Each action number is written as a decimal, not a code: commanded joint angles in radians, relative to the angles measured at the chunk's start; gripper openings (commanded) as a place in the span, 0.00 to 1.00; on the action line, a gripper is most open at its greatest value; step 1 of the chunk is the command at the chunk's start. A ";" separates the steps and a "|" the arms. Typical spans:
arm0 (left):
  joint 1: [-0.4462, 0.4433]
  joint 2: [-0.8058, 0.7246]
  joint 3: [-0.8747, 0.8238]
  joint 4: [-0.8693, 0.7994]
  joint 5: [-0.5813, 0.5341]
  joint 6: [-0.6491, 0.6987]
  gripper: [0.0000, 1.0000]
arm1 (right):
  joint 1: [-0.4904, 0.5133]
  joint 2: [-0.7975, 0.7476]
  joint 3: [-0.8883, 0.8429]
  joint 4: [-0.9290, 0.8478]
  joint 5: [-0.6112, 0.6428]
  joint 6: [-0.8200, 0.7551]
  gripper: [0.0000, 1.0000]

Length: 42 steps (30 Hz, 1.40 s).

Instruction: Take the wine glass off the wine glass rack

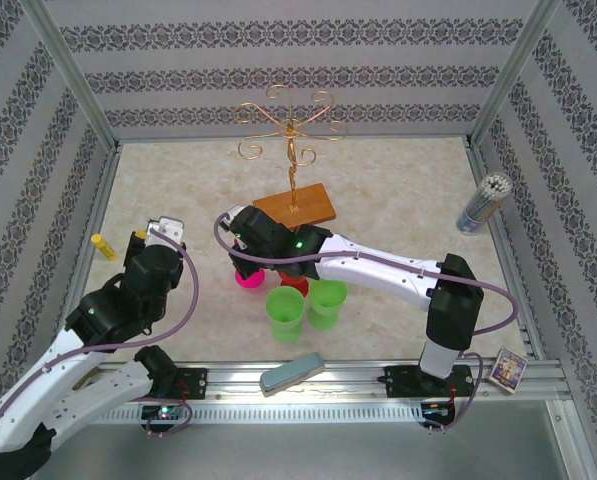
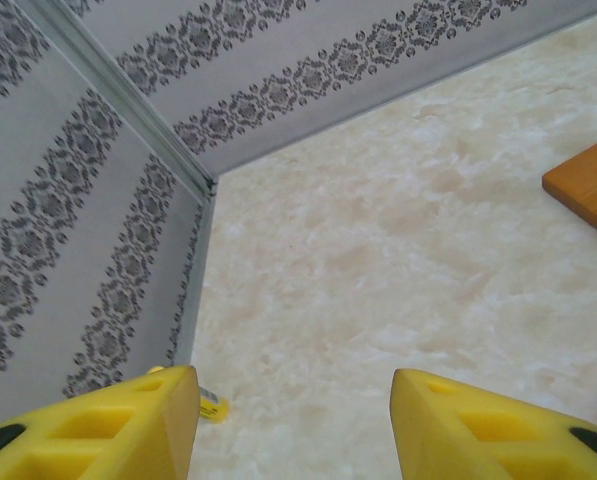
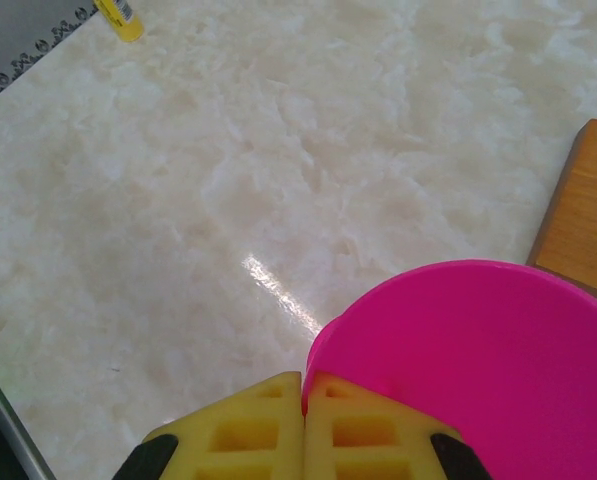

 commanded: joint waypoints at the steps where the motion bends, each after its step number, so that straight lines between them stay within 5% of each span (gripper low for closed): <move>1: 0.076 -0.002 -0.007 0.070 0.138 -0.053 0.53 | 0.017 -0.004 -0.009 0.007 0.053 -0.009 0.00; 15: 0.301 0.014 -0.022 0.131 0.392 -0.154 0.53 | 0.042 0.032 0.004 -0.030 0.083 -0.014 0.00; 35: 0.416 0.016 -0.042 0.190 0.527 -0.241 0.53 | 0.059 0.072 0.001 -0.048 0.107 -0.003 0.00; 42: 0.428 0.017 -0.044 0.192 0.533 -0.240 0.54 | 0.061 0.078 0.002 -0.048 0.110 -0.002 0.12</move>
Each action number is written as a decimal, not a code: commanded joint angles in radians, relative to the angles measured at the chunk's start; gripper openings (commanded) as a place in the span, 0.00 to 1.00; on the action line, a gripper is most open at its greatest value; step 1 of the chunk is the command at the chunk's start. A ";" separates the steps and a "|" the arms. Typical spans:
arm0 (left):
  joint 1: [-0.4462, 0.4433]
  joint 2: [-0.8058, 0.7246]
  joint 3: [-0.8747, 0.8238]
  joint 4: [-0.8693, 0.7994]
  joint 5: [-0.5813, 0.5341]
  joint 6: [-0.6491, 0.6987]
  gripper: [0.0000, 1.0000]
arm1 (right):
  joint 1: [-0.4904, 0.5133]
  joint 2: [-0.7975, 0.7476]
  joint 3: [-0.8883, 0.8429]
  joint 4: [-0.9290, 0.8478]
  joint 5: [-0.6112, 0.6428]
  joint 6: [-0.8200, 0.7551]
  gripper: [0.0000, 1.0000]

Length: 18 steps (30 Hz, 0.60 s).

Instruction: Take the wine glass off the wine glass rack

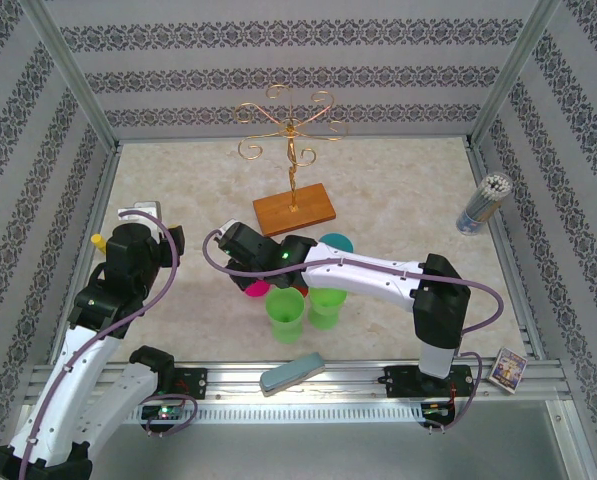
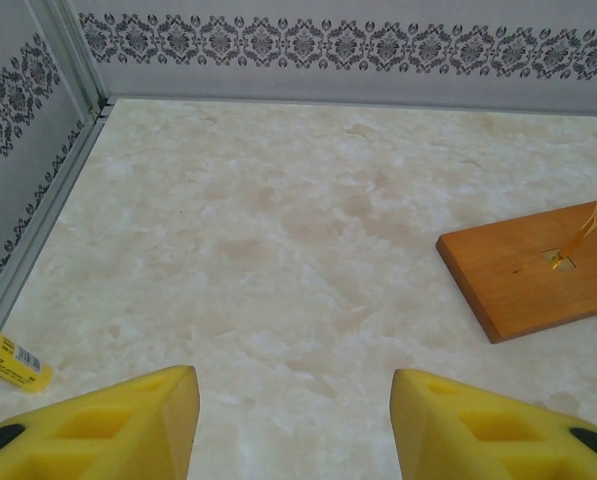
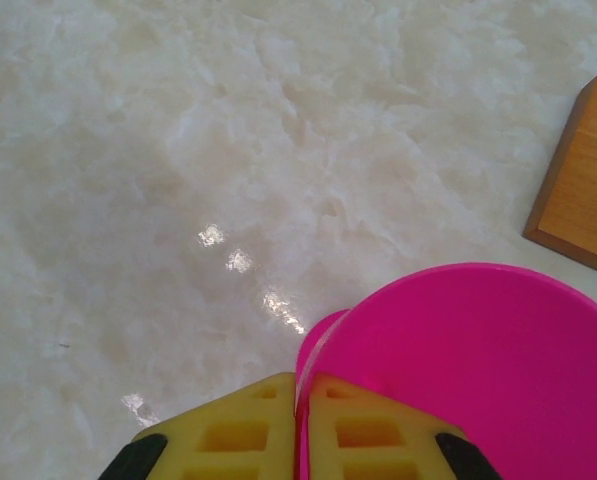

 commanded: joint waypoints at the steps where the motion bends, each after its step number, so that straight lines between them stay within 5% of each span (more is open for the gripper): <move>1: 0.017 -0.005 -0.013 0.046 0.015 -0.021 0.54 | 0.011 0.015 0.003 -0.014 0.023 0.003 0.14; 4: 0.023 -0.004 -0.014 0.048 0.021 -0.025 0.54 | 0.015 0.012 0.006 -0.014 0.022 0.000 0.28; 18: 0.034 0.005 -0.008 0.045 0.044 -0.030 0.54 | 0.026 -0.037 0.022 -0.030 0.054 -0.006 0.42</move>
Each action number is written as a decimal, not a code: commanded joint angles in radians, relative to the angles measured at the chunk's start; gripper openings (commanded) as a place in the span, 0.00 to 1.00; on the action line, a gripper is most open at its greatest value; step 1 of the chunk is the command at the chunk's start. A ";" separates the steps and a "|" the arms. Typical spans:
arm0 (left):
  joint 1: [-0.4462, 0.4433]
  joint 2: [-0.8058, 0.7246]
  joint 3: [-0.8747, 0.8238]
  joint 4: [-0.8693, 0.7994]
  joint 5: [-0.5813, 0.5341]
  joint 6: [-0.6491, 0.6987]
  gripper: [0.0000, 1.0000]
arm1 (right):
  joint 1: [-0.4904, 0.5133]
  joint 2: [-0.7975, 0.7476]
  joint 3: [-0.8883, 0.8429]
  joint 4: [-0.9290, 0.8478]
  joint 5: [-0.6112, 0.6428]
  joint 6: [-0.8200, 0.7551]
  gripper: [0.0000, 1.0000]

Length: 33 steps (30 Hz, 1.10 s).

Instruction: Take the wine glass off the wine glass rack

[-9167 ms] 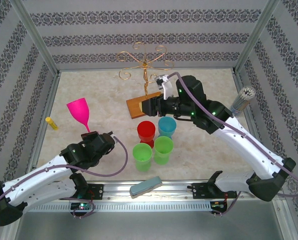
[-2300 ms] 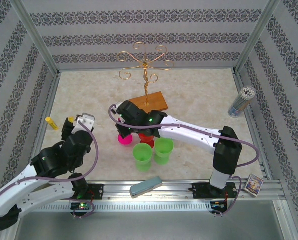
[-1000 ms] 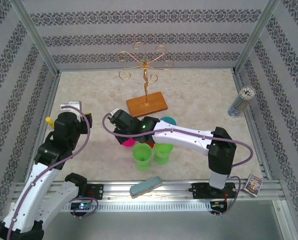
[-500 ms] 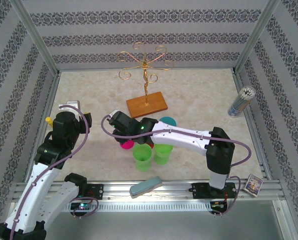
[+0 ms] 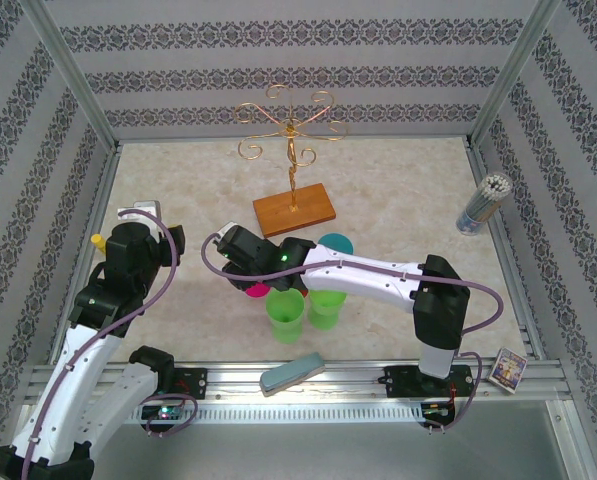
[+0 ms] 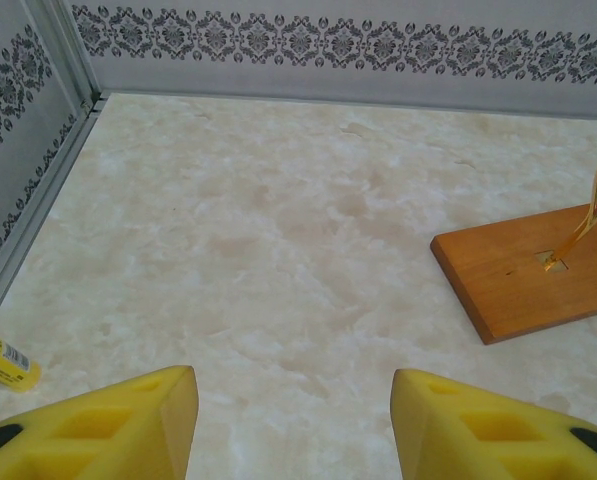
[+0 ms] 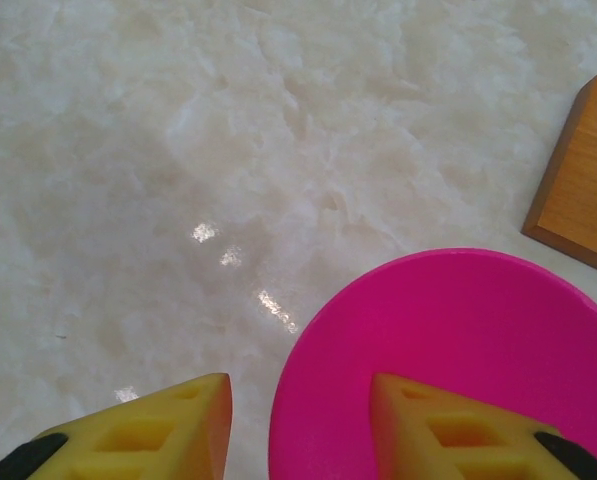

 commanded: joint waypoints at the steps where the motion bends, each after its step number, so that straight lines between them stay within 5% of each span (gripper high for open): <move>1: 0.019 0.002 -0.004 0.035 0.020 -0.019 0.54 | 0.013 -0.046 0.024 -0.019 0.039 -0.001 0.43; 20: 0.021 0.093 0.046 0.012 0.046 -0.048 0.55 | -0.006 -0.447 -0.103 -0.065 0.188 -0.009 0.54; 33: 0.021 0.171 0.025 0.088 -0.070 -0.081 0.59 | -0.478 -0.883 -0.511 -0.072 0.021 0.057 0.62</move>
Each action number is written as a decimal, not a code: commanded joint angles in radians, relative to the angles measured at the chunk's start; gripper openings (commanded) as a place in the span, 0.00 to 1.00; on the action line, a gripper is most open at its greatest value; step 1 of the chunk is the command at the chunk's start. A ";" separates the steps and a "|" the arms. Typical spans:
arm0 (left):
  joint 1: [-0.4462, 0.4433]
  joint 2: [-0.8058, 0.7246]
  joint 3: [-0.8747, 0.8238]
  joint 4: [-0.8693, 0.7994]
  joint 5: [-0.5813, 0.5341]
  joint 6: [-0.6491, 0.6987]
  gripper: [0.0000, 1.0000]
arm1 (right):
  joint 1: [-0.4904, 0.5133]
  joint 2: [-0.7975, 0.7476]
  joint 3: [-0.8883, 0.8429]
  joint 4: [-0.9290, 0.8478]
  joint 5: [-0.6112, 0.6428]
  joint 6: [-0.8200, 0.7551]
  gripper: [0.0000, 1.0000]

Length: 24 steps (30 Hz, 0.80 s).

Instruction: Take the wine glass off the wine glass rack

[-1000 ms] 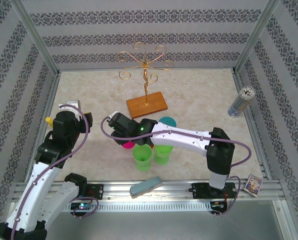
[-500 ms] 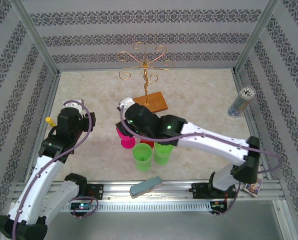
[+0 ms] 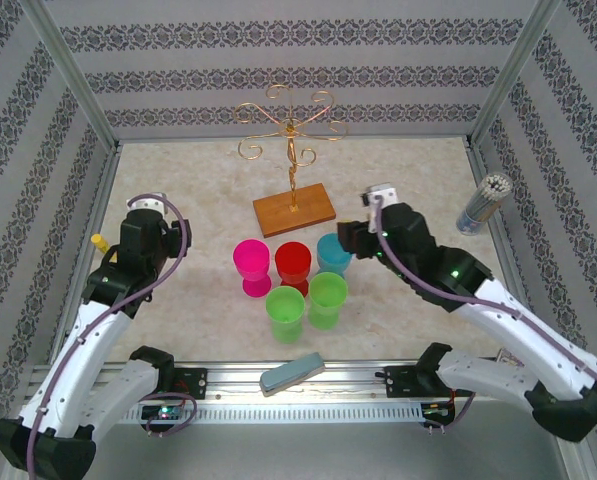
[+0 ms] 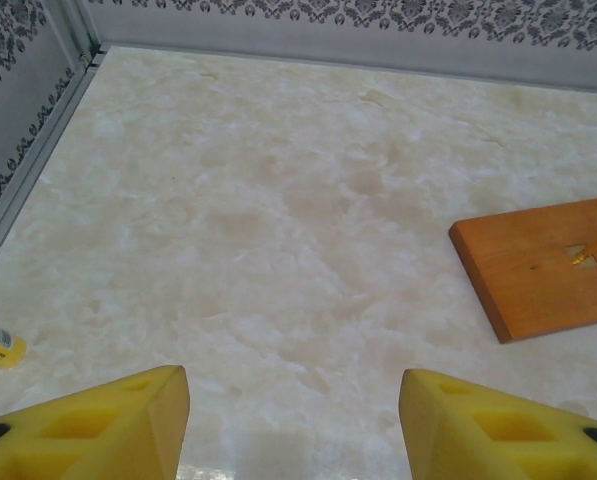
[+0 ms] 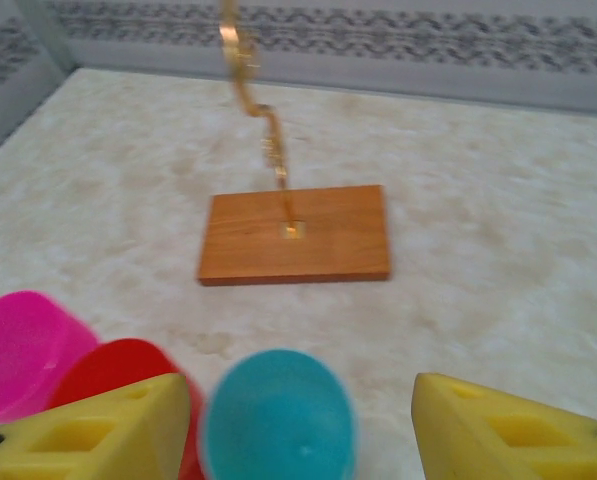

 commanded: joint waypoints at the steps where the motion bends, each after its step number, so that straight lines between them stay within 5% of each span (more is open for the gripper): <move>1: 0.016 0.036 0.000 0.079 -0.059 -0.024 0.60 | -0.130 -0.019 -0.077 -0.004 -0.100 0.004 0.64; 4: 0.016 0.064 -0.020 0.143 -0.078 -0.012 0.63 | -0.272 -0.005 -0.137 0.026 -0.166 -0.016 0.68; 9: 0.018 0.102 -0.073 0.281 -0.088 -0.008 0.70 | -0.414 0.028 -0.214 0.116 -0.177 -0.065 0.98; 11: 0.023 0.119 -0.108 0.343 -0.092 0.003 0.74 | -0.452 0.035 -0.260 0.191 -0.193 -0.090 0.98; 13: 0.029 0.146 -0.143 0.396 -0.124 0.015 1.00 | -0.493 0.048 -0.311 0.274 -0.191 -0.107 0.98; 24: 0.150 0.282 -0.397 0.895 -0.126 0.088 1.00 | -0.670 0.183 -0.499 0.636 -0.185 -0.176 0.98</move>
